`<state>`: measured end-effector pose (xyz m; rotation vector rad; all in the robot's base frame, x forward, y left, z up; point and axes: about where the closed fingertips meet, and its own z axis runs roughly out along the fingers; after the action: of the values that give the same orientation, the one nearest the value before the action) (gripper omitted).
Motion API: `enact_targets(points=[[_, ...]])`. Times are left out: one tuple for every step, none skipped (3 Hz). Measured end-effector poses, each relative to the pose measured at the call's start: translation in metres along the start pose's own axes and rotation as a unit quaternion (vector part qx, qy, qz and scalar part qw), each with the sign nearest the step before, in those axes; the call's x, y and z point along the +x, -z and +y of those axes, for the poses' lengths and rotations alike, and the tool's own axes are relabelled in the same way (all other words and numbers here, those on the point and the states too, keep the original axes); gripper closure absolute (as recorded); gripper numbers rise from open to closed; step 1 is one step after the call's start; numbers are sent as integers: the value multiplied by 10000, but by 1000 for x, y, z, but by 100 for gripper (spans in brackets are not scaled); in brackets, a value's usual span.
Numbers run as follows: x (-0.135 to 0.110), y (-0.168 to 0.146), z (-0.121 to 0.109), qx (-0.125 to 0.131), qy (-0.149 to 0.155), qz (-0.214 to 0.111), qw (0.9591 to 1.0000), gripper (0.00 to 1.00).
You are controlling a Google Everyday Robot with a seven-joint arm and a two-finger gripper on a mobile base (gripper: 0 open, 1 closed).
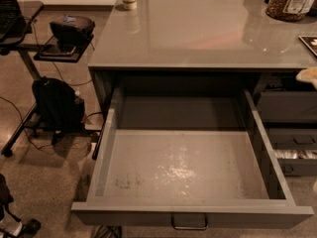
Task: Close top drawer
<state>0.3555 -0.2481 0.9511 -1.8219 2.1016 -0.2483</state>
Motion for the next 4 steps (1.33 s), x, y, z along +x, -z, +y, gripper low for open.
enact_targets(points=[[30,-37,30,175,-80,-441,9988,0],[42,-59,52,387,70,-761,9963,0],[50,-63,70,353,292,-904,9948,19],[52,-65,98,72,490,-1187,9917,43]])
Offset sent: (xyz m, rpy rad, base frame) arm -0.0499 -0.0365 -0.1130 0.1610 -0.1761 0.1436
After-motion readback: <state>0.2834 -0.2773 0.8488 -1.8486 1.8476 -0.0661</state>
